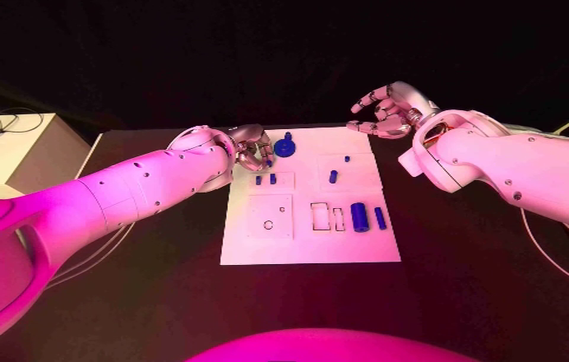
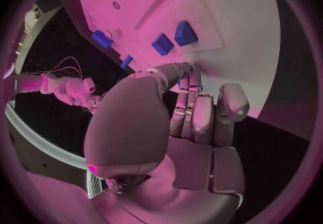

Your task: Assemble the parts on the task board

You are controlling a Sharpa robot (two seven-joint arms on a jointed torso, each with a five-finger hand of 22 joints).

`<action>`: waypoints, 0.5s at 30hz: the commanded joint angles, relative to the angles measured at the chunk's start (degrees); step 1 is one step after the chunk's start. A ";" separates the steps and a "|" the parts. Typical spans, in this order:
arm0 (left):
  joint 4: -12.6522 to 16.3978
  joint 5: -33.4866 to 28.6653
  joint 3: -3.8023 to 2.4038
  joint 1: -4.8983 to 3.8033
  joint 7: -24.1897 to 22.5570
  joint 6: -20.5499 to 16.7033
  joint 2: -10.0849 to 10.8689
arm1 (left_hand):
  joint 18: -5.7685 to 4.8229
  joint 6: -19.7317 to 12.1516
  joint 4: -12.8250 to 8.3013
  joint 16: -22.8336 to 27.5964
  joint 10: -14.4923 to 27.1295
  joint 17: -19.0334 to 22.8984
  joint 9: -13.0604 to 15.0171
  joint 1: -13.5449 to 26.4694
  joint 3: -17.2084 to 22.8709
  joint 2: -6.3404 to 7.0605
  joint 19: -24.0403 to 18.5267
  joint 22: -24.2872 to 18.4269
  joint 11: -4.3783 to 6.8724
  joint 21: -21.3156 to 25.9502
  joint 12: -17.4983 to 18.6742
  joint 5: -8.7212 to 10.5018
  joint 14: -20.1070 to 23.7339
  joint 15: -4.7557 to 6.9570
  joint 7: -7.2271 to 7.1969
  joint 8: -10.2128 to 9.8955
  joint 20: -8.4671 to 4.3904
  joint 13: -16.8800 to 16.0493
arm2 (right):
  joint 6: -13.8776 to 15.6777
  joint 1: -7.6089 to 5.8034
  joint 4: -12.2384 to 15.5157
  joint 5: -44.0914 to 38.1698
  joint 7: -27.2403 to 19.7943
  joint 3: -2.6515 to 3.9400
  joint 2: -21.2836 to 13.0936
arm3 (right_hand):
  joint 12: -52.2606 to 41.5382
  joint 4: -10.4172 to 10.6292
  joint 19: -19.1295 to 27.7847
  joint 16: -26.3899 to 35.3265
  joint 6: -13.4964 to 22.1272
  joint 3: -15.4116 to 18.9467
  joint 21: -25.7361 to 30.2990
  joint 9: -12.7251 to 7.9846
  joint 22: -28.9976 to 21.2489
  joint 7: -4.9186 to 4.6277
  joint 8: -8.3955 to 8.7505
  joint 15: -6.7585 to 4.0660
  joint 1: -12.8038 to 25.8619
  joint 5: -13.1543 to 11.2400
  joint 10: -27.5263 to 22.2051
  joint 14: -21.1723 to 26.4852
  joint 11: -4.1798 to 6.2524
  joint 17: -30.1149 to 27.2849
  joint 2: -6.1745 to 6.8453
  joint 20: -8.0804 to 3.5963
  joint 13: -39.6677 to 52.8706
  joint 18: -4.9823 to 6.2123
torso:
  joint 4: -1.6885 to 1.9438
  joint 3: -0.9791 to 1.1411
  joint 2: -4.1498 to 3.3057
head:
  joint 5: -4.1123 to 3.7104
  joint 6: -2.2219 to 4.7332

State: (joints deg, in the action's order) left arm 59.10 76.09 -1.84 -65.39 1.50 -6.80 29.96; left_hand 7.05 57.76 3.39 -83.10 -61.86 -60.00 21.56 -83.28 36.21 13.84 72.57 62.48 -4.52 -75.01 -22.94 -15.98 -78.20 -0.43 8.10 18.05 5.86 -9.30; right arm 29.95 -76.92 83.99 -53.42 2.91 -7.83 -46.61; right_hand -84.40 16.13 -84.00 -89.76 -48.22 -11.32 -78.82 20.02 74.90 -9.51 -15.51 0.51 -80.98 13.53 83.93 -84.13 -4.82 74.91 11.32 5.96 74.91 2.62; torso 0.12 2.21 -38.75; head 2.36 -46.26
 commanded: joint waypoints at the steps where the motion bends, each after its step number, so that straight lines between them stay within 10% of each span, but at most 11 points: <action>1: 0.20 0.66 0.26 0.28 0.71 1.98 -0.08 | -0.68 -0.15 -0.47 0.25 -0.11 0.10 -0.06 0.64 -0.02 -0.17 -0.56 -0.29 -0.13 0.52 0.60 0.21 0.48 -0.19 0.18 -0.36 0.21 0.08 | -0.54 0.02 0.11 -0.47 -0.37 0.02 -0.02 | -0.06 0.14 -2.14 -0.24 0.22 -0.20 0.10 0.08 6.08 0.05 -0.34 -0.32 0.36 0.28 0.09 -5.87 0.19 15.09 -0.19 -0.15 9.35 0.08 | 0.08 -0.04 0.03 | -0.09 -0.01; 15: 0.90 0.34 0.22 0.37 -0.02 -0.46 0.82 | -0.42 -4.98 -1.55 0.25 -0.36 0.41 -1.10 1.40 0.48 0.50 -1.49 -1.22 -0.46 1.17 3.43 0.10 1.03 -0.56 0.77 -4.66 0.66 -0.33 | -0.47 0.02 0.01 -0.47 -0.43 0.02 -0.07 | 0.15 0.11 -2.10 -0.24 0.32 -0.26 0.31 0.08 5.95 0.07 -0.54 -0.35 0.38 0.25 -0.12 -5.87 0.22 15.09 -0.07 -0.19 9.13 0.13 | 0.13 -0.13 0.00 | -0.08 0.12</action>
State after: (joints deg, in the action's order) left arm 59.81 76.25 -1.58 -64.98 1.51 -6.88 30.81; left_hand 7.06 53.03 2.13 -83.09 -62.06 -59.62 20.51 -82.07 36.84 14.11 71.54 61.26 -4.72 -73.99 -19.74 -15.99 -77.58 -1.05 8.91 13.61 6.45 -9.56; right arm 29.95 -76.92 83.96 -53.42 2.91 -7.84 -46.68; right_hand -84.40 16.13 -84.00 -89.76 -48.22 -11.32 -78.82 20.02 74.94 -9.51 -15.94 0.51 -80.98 13.53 83.93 -84.13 -4.83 74.91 11.32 5.96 74.91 2.62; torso 0.23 2.09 -38.74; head 2.30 -46.15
